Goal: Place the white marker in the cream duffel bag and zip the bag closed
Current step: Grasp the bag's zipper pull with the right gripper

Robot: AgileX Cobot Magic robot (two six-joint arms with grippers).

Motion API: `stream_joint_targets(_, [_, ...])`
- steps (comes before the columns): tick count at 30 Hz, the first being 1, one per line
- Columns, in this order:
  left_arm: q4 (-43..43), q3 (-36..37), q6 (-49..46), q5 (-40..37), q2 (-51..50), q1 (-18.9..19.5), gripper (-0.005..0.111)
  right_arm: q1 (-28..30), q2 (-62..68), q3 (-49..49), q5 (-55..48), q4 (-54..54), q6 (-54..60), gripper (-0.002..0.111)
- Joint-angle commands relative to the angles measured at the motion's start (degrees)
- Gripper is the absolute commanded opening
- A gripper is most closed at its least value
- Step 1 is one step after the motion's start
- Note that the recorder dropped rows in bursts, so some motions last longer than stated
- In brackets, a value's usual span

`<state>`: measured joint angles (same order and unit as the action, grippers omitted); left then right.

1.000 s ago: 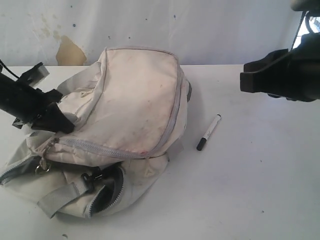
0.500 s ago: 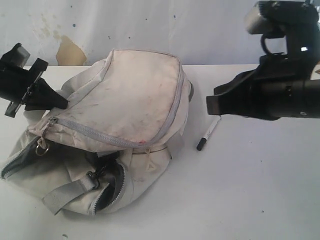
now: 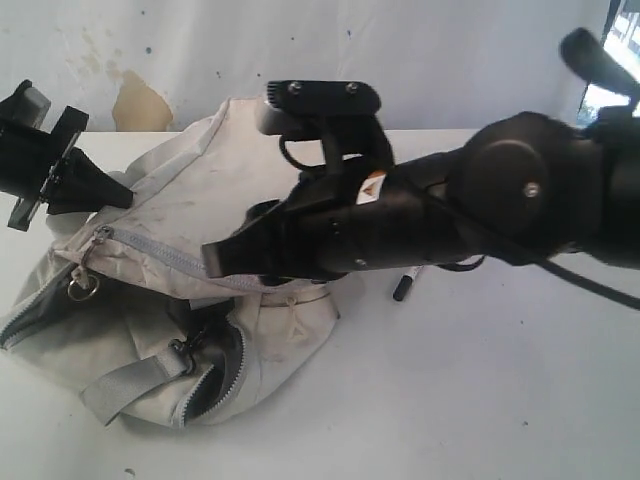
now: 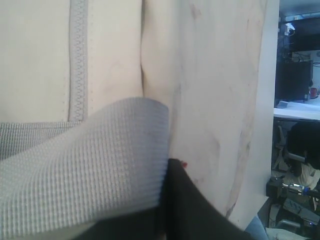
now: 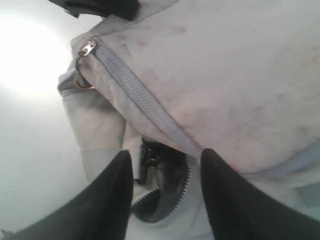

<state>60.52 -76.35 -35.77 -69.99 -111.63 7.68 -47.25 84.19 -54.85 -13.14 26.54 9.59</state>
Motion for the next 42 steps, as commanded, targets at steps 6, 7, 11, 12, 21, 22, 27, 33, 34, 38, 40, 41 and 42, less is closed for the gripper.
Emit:
stream_joint_targets(6, [1.8,-0.4,-0.2,0.0,1.0,0.2,0.0,-10.2,13.1,-9.4,10.0,10.2,-0.7,0.045])
stream_joint_targets(7, [1.8,-0.4,-0.3,0.0,1.0,0.2,0.0,-10.8,14.1,-10.1,10.9,10.5,-1.4,0.045])
stream_joint_targets(11, [1.5,-0.4,-1.2,0.0,1.0,0.2,0.0,-12.8,19.5,-13.4,16.0,10.9,-9.1,0.045])
stream_joint_targets(12, [1.5,-0.4,-1.5,0.0,1.0,0.2,0.0,-12.9,20.3,-14.0,16.1,10.9,-10.3,0.045])
stream_joint_targets(21, [1.5,-0.4,-1.5,0.0,1.0,0.2,0.0,-13.8,25.5,-18.7,17.1,10.9,-16.0,0.045])
stream_joint_targets(22, [1.5,-0.4,-1.5,0.0,1.0,0.2,0.0,-13.9,25.6,-19.2,17.3,10.9,-16.0,0.045])
stream_joint_targets(27, [1.5,-0.4,-1.5,0.0,1.0,0.2,0.0,-14.4,27.2,-22.2,17.4,10.9,-16.0,0.045])
stream_joint_targets(33, [1.5,-0.4,-1.5,0.0,1.0,0.2,0.0,-14.5,28.6,-24.4,17.0,10.9,-16.0,0.045])
stream_joint_targets(34, [1.5,-0.4,-1.5,0.0,1.0,0.2,0.0,-14.5,29.2,-24.5,16.9,10.9,-16.0,0.045])
stream_joint_targets(38, [1.2,-0.4,-1.5,0.0,1.0,0.2,0.0,-14.5,30.7,-24.8,17.5,10.9,-16.0,0.045])
stream_joint_targets(40, [0.8,-0.4,-1.5,0.0,1.0,0.2,0.0,-14.5,31.4,-24.8,18.6,10.9,-16.0,0.045])
stream_joint_targets(41, [0.7,-0.4,-1.5,0.0,1.0,0.2,0.0,-14.5,31.4,-24.8,19.1,10.9,-16.0,0.045])
stream_joint_targets(42, [0.7,-0.4,-1.5,0.0,1.0,0.2,0.0,-14.5,31.7,-24.8,19.8,10.9,-15.9,0.045])
